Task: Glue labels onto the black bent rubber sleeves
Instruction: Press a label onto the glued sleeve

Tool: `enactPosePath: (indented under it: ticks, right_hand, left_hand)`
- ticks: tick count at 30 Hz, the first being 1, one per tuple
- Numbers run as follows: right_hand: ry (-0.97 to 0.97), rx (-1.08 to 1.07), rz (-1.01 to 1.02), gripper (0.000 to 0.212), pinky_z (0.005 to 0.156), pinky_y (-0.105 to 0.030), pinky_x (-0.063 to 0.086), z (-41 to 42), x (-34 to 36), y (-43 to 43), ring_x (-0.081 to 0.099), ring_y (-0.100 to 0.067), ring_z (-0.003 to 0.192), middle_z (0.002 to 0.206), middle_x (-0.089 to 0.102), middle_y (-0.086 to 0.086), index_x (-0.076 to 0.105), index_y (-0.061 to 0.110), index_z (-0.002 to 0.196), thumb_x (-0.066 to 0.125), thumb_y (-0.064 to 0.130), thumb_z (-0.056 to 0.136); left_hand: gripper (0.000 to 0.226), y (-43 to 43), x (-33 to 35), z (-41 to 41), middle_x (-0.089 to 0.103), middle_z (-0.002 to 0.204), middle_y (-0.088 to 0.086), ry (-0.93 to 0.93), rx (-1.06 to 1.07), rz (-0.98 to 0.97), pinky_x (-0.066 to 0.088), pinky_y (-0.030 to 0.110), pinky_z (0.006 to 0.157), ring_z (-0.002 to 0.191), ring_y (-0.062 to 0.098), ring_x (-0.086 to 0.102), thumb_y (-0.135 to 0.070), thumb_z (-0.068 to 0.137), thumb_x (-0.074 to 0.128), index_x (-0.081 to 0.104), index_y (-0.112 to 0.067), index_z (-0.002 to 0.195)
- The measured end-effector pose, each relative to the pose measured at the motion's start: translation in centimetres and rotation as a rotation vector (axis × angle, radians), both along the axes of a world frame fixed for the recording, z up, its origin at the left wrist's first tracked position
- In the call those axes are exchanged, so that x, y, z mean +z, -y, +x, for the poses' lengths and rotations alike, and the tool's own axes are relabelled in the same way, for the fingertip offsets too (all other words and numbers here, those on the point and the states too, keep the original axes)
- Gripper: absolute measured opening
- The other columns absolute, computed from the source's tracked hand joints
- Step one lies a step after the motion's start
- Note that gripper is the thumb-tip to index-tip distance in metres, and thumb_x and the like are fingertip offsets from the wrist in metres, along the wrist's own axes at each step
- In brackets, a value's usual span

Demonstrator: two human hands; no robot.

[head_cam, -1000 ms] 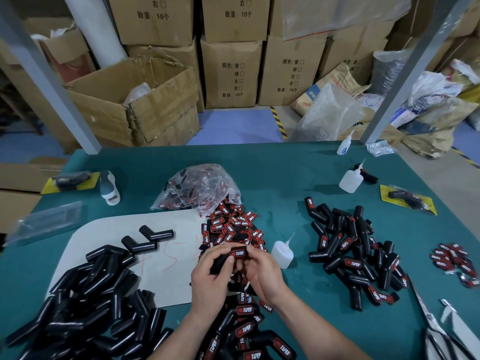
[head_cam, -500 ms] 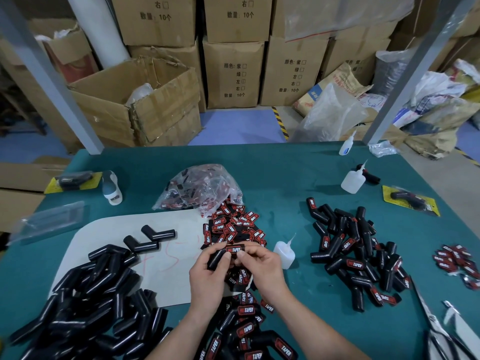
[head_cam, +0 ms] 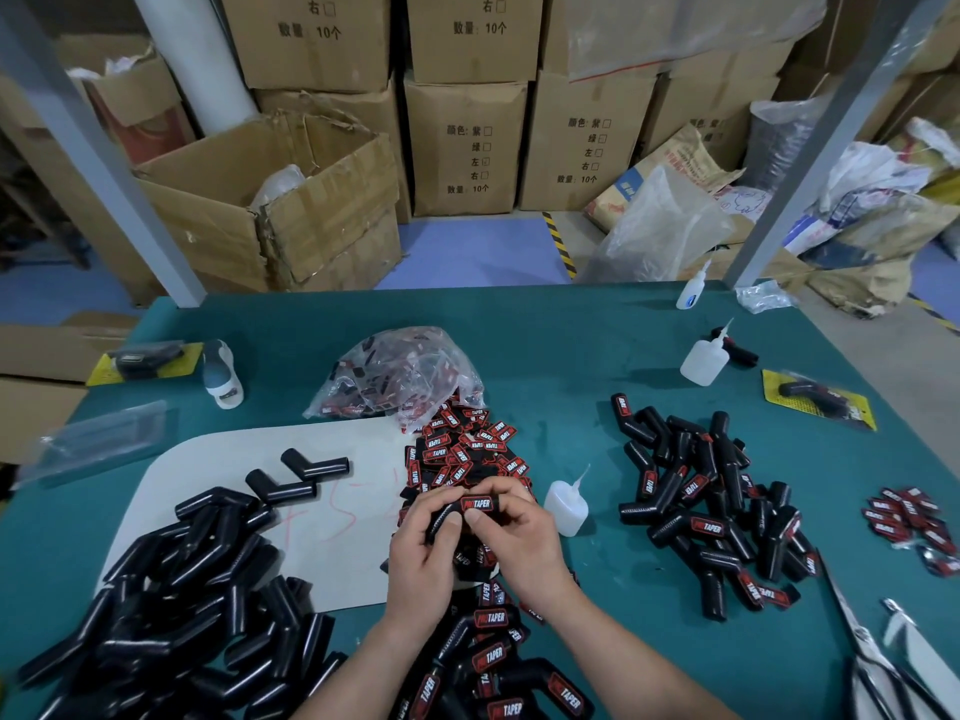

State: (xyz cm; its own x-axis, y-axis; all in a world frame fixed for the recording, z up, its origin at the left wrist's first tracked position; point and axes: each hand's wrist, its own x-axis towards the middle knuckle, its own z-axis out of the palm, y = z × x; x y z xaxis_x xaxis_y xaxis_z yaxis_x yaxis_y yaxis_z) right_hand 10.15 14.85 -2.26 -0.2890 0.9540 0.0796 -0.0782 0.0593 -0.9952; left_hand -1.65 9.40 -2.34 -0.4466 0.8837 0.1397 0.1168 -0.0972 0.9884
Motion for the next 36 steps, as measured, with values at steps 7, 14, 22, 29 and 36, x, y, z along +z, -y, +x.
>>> enactPosePath:
  ticks: [7, 14, 22, 29, 36]
  right_hand:
    - [0.018, 0.026, 0.032, 0.01, 0.088, -0.023, 0.049, 0.0, 0.2, 0.3, 0.063, -0.015, 0.103, 0.109, 0.065, 0.003, 0.075, 0.022, 0.086, 0.067, 0.021, 0.09]
    - [-0.006, -0.084, -0.102, 0.034, 0.08, -0.025, 0.048, 0.1, 0.0, -0.2, 0.065, -0.014, 0.093, 0.102, 0.072, -0.002, 0.06, 0.003, 0.058, 0.057, 0.016, 0.089]
    - [-0.146, -0.025, -0.152, 0.028, 0.075, -0.03, 0.05, 0.1, 1.2, 0.3, 0.061, -0.019, 0.084, 0.109, 0.068, -0.007, 0.074, 0.003, 0.09, 0.053, 0.02, 0.094]
    - [0.021, -0.041, 0.046, 0.022, 0.078, -0.021, 0.052, 0.0, 1.5, 0.5, 0.066, -0.017, 0.102, 0.108, 0.069, 0.003, 0.072, 0.029, 0.074, 0.063, 0.019, 0.091]
    - [-0.045, -0.044, -0.026, 0.005, 0.086, -0.039, 0.056, -0.2, 0.5, 0.6, 0.068, -0.025, 0.104, 0.109, 0.071, -0.006, 0.075, 0.02, 0.088, 0.07, 0.02, 0.087]
  left_hand:
    - [0.028, -0.2, -0.2, -0.2, 0.075, 0.106, -0.004, 0.064, 0.046, 0.036, 0.05, 0.017, 0.092, 0.106, 0.012, 0.069, 0.0, 0.094, 0.069, 0.076, -0.028, 0.096]
    - [0.025, 0.0, -0.5, -0.1, 0.069, 0.117, -0.011, -0.142, -0.006, 0.157, 0.048, 0.019, 0.099, 0.113, 0.019, 0.067, -0.024, 0.088, 0.069, 0.069, -0.039, 0.108]
    - [0.022, 0.0, -0.2, 0.1, 0.069, 0.115, -0.014, -0.139, 0.021, 0.12, 0.048, 0.017, 0.098, 0.113, 0.013, 0.066, -0.018, 0.09, 0.071, 0.073, -0.034, 0.105]
    - [0.038, -0.1, -0.3, 0.1, 0.071, 0.11, -0.014, -0.089, 0.066, 0.072, 0.046, 0.011, 0.095, 0.111, 0.009, 0.066, 0.01, 0.089, 0.071, 0.074, -0.026, 0.101]
    - [0.017, 0.1, 0.0, -0.1, 0.069, 0.109, -0.015, -0.14, 0.07, 0.094, 0.045, 0.012, 0.095, 0.111, 0.01, 0.065, -0.01, 0.088, 0.067, 0.073, -0.019, 0.101]
